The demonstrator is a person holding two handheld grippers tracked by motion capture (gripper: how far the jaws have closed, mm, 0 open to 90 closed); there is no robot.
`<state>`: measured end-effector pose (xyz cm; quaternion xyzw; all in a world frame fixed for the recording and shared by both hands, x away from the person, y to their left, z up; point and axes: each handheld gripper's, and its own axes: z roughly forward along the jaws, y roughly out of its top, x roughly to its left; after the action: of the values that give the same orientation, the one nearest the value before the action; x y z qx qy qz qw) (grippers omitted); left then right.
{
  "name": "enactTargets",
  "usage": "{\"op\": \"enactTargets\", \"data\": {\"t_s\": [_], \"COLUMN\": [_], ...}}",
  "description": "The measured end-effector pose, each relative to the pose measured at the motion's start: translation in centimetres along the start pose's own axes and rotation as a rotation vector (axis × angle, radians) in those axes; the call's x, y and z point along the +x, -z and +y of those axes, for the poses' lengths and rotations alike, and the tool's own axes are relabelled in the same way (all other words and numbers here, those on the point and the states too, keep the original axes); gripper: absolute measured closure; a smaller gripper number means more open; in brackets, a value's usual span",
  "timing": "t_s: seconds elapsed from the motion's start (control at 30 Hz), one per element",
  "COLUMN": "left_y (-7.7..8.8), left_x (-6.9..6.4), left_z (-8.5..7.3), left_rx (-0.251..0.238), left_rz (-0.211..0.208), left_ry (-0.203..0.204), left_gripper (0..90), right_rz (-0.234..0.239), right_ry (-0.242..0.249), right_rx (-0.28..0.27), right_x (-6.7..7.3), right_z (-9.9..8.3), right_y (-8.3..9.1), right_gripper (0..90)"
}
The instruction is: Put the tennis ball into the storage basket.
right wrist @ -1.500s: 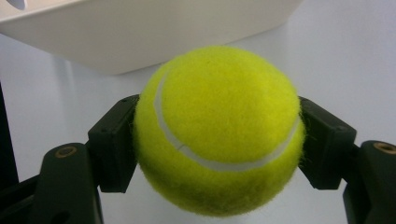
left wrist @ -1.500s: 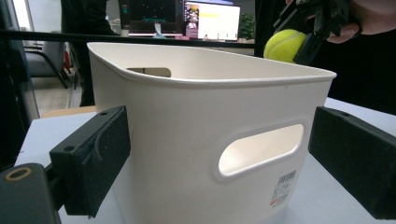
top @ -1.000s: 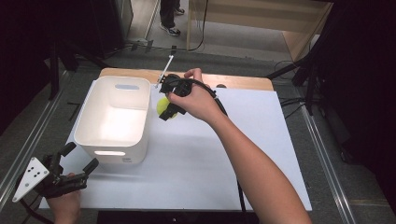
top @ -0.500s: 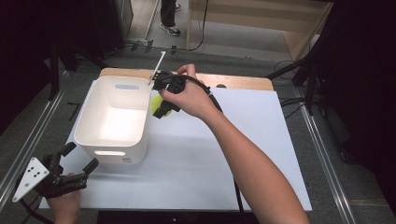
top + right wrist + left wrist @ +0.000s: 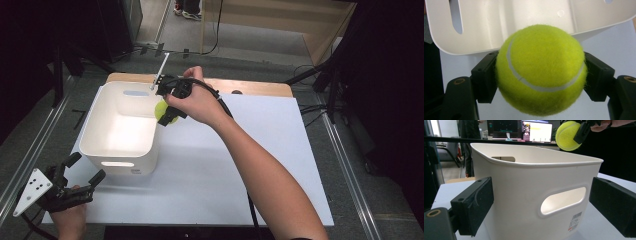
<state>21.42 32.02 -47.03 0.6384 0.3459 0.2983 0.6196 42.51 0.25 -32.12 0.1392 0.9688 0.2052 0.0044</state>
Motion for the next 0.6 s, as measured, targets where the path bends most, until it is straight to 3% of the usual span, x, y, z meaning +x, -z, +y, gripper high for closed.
{"op": "enactTargets", "data": {"t_s": [0.6], "left_y": [0.1], "left_x": [0.1], "left_z": [0.0], "left_rx": [0.000], "left_rz": [-0.001], "left_ry": [0.003], "left_gripper": [5.8], "right_rz": [0.007], "right_ry": [0.041], "right_rx": [-0.007], "right_x": [0.7], "right_z": [1.9], "right_y": [-0.1], "right_gripper": [24.1]}}
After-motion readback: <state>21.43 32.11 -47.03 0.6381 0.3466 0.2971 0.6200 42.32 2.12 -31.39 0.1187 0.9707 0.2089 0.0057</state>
